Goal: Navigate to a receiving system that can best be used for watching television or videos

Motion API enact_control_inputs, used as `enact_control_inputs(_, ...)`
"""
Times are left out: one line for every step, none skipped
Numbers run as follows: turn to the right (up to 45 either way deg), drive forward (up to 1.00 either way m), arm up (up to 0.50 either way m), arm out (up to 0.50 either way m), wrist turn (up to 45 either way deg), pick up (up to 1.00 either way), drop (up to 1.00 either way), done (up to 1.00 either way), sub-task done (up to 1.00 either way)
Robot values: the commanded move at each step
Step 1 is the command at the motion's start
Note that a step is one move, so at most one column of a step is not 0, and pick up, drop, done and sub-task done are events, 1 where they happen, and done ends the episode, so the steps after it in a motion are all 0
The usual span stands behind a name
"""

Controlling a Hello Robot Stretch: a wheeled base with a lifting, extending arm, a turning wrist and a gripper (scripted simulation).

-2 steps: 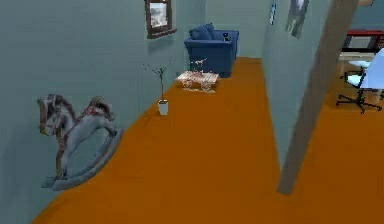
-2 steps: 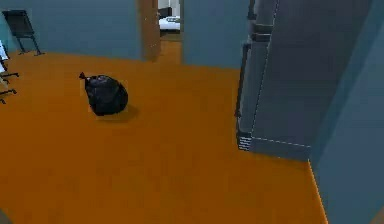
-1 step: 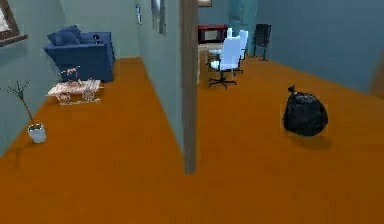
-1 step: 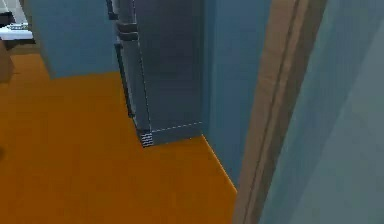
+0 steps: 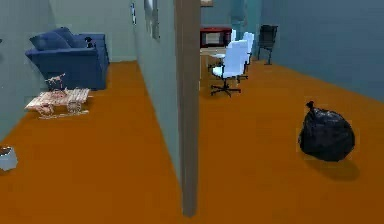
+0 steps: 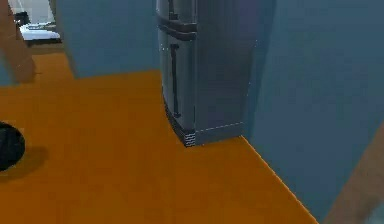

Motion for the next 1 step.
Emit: enact_control_inputs(45.0, 0.00, 0.00, 0.00, 0.0, 0.00, 0.00, 0.00, 0.00)
